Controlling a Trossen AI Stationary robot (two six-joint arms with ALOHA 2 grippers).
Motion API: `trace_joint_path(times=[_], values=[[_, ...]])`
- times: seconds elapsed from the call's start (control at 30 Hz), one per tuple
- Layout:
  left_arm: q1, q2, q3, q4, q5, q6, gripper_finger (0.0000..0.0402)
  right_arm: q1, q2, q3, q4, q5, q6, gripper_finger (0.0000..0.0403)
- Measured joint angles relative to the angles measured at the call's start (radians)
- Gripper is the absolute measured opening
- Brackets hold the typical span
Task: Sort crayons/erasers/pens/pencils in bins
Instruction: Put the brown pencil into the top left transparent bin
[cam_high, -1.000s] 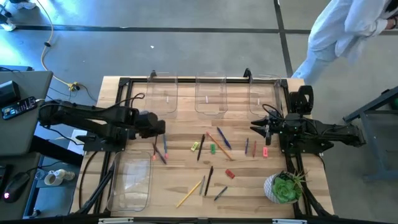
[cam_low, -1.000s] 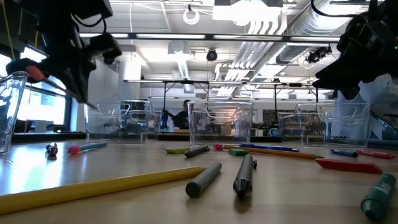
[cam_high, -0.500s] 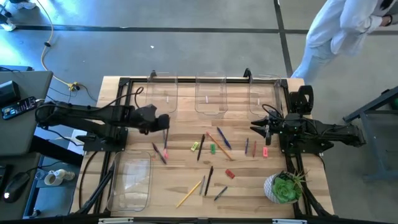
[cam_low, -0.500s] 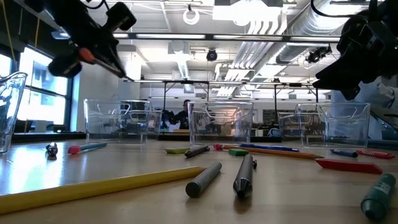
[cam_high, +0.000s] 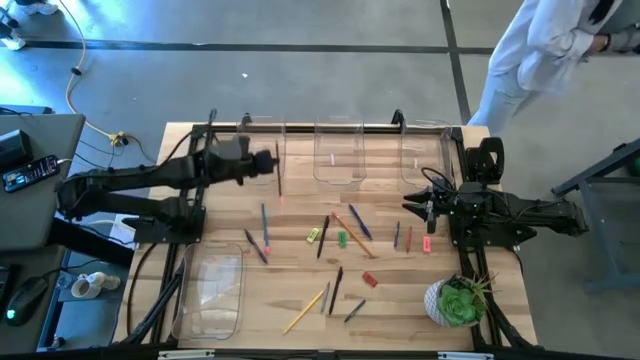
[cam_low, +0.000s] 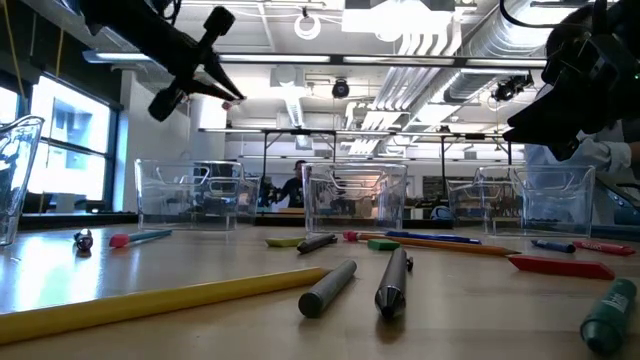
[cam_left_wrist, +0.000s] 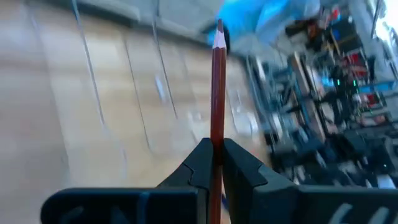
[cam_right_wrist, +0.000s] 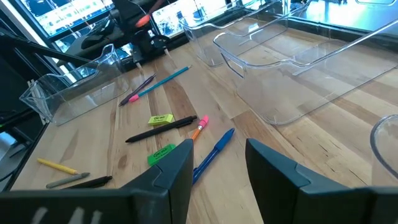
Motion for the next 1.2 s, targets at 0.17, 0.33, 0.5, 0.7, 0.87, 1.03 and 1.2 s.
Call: trace_joint_path(times=[0.17, 0.33, 0.5, 0.7, 0.87, 1.03, 1.2], values=[[0.143, 0.000, 0.000, 0.059, 0.007, 0.122, 0.0011, 0.000, 0.000, 0.000, 0.000, 0.000, 0.000, 0.0139], [0.258, 0.000, 0.000, 0.065, 0.025, 0.231, 0.0011, 0.000, 0.000, 0.000, 0.000, 0.000, 0.000, 0.0139], [0.335, 0.001, 0.000, 0.053, 0.018, 0.352, 0.0011, 0.000, 0.000, 0.000, 0.000, 0.000, 0.000, 0.0139], [0.373, 0.044, 0.000, 0.041, 0.003, 0.463, 0.0011, 0.000, 0.000, 0.000, 0.000, 0.000, 0.000, 0.0139], [0.375, 0.111, 0.000, 0.042, 0.003, 0.474, 0.0011, 0.000, 0.000, 0.000, 0.000, 0.000, 0.000, 0.0139], [0.375, 0.157, 0.000, 0.042, 0.002, 0.453, 0.0011, 0.000, 0.000, 0.000, 0.000, 0.000, 0.000, 0.0139], [0.375, 0.189, 0.000, -0.002, -0.016, 0.454, 0.0011, 0.000, 0.000, 0.000, 0.000, 0.000, 0.000, 0.0139]])
